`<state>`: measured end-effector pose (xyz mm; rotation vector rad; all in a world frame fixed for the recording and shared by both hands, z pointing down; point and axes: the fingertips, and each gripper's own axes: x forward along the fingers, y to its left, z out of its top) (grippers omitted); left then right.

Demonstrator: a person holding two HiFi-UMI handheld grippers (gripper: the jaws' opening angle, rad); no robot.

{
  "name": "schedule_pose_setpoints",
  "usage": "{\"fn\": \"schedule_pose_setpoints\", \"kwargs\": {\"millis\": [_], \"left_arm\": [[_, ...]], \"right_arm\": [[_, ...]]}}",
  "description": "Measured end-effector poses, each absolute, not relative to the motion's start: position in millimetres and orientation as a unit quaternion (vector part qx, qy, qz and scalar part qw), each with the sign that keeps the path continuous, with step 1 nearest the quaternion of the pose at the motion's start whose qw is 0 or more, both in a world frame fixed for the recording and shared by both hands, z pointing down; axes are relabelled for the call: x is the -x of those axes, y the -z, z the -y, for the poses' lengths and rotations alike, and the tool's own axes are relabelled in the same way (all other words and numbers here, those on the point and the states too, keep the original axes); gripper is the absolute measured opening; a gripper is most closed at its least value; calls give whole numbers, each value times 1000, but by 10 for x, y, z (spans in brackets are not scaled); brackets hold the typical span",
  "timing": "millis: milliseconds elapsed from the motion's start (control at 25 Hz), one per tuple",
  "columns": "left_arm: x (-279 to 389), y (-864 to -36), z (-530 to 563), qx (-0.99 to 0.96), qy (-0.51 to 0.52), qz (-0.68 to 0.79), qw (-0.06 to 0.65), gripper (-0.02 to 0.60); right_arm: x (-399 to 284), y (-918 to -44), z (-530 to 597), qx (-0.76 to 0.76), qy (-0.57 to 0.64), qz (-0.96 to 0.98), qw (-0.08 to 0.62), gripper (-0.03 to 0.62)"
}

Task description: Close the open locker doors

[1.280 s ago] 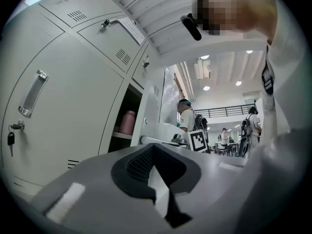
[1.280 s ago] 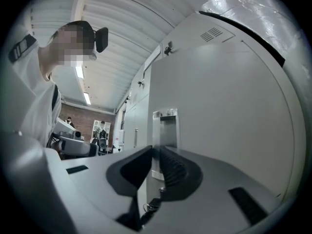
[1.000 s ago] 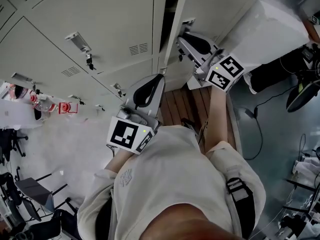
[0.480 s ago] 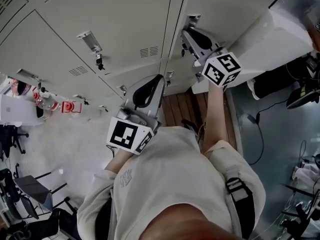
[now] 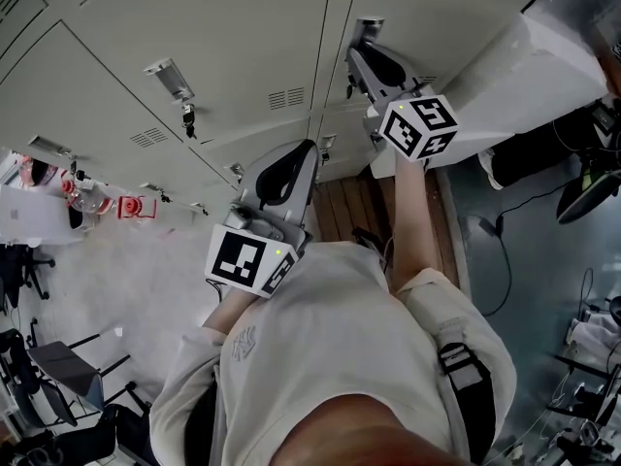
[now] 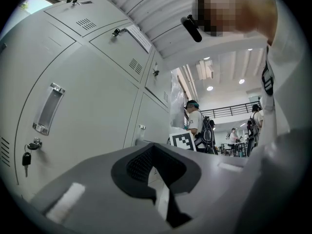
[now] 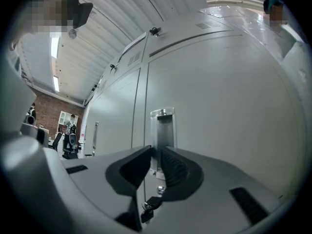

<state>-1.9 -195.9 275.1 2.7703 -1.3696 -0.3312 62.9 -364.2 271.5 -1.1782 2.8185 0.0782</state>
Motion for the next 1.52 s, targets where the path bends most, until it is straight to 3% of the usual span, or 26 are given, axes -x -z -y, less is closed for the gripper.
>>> {"fn": "schedule_pose_setpoints", "kwargs": {"millis": [440,1000,1520], "left_arm": [[-72,-2774,1968,-892,103,440,20,2],[-16,-2789,1853,-884,81,461,19,2],[-281,-3354,1498,-889,32,454,44,2]], "right_arm": [[-636,-2736,3586,419,-66,-906,-1,48],[-1126,-2451,2523,408,-78,-909,41,17],[-1368,-3321,1670,410,47,-910,38,17]]}}
